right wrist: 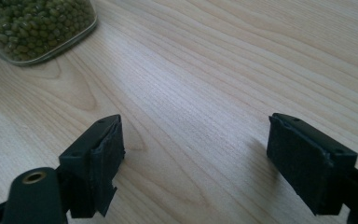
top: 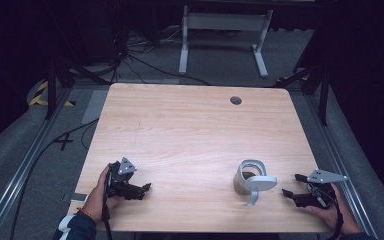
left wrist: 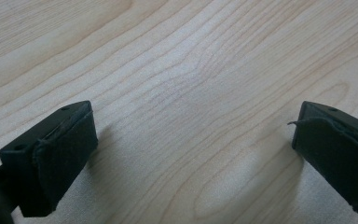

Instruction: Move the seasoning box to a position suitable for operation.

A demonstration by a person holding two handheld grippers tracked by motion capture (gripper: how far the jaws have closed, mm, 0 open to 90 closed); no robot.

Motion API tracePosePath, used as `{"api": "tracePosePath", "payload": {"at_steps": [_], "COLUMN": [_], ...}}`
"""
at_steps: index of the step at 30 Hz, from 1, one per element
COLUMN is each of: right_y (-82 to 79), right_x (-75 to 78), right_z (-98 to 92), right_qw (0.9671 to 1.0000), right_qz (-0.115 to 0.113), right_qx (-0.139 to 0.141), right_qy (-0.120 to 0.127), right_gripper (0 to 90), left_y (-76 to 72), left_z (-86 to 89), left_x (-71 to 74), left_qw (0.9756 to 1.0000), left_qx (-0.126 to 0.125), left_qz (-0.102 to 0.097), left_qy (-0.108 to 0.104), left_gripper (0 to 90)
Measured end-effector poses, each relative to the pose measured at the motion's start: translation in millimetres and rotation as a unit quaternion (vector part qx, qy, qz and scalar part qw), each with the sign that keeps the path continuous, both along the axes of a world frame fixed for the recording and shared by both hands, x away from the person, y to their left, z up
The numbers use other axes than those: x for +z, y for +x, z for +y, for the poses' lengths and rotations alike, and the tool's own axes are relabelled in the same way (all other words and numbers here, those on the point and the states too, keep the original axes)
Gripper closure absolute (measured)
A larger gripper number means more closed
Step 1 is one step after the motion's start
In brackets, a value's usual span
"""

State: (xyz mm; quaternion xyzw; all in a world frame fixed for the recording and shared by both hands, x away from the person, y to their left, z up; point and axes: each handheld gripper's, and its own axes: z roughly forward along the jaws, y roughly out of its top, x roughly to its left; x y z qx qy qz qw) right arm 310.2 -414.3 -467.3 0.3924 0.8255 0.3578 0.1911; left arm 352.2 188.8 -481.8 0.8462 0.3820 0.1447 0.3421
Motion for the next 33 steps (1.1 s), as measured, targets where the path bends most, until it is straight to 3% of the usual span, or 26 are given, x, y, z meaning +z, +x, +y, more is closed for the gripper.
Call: {"api": "tracePosePath", "payload": {"at_steps": [5,12,16,20,24,28,33], "right_y": [-1.4,-5.1,-8.3,-13.3,-21.3,-28.8,-37.2], "right_x": [0.1,6.9,11.8,21.6,33.1,41.9,51.6], "right_z": [-1.1,1.8,1.9,4.9,10.6,18.1,27.5], "right_qw": [1.0,0.9999,0.9999,0.9995,0.9982,0.9967,0.995], "right_qz": [-0.002,0.002,-0.002,-0.007,-0.018,-0.031,-0.043], "right_qx": [-0.003,0.004,0.012,0.02,0.044,0.062,0.078], "right_qy": [-0.001,-0.013,0.007,0.022,0.036,0.04,0.045], "right_gripper": [18.9,41.0,51.6,69.1,82.8,88.5,89.3], "left_y": [-2.8,-5.1,-4.5,-4.2,-4.2,-4.1,-4.2], "left_z": [1.6,5.8,6.5,6.8,6.8,6.9,6.9], "left_x": [0.0,0.4,0.4,0.4,0.4,0.4,0.4], "left_qw": [1.0,0.9998,0.9997,0.9996,0.9996,0.9996,0.9996], "left_qx": [-0.007,-0.022,-0.025,-0.026,-0.026,-0.027,-0.026], "left_qz": [0.002,0.004,0.005,0.004,0.004,0.005,0.005], "left_qy": [0.001,0.003,0.003,0.003,0.003,0.003,0.003], "left_gripper": [0.5,0.4,0.4,0.4,0.4,0.4,0.4]}}
